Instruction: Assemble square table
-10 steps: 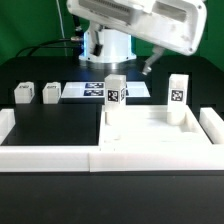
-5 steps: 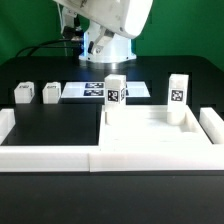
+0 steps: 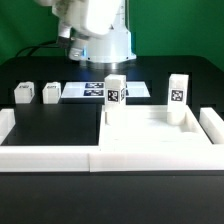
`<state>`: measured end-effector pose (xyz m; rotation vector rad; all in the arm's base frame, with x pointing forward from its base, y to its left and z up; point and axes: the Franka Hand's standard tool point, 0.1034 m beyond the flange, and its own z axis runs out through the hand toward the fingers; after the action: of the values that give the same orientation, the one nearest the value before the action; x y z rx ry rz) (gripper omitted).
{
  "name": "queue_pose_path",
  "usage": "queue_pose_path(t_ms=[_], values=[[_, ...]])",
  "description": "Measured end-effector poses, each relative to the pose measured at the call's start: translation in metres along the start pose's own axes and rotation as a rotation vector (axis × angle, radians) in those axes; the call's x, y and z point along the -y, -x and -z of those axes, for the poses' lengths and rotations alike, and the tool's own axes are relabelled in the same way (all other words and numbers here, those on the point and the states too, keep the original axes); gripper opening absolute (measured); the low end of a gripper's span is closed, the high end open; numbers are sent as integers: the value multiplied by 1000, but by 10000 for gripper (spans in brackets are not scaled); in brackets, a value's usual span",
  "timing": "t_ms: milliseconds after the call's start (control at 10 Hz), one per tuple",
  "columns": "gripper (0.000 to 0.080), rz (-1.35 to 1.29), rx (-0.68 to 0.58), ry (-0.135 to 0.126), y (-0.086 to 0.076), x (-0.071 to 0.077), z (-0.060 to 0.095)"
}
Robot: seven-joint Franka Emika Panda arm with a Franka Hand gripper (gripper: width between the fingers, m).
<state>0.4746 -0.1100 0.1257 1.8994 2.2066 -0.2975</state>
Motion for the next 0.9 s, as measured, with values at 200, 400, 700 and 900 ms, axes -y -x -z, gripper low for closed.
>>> queue_pose_path(t_ms=[200, 400, 700, 900], values=[[649, -200, -16, -51, 26, 41, -20], [649, -397, -39, -96, 40, 57, -36], [649, -632, -39, -99, 35, 53, -36], [649, -959, -54, -98, 33, 51, -50]])
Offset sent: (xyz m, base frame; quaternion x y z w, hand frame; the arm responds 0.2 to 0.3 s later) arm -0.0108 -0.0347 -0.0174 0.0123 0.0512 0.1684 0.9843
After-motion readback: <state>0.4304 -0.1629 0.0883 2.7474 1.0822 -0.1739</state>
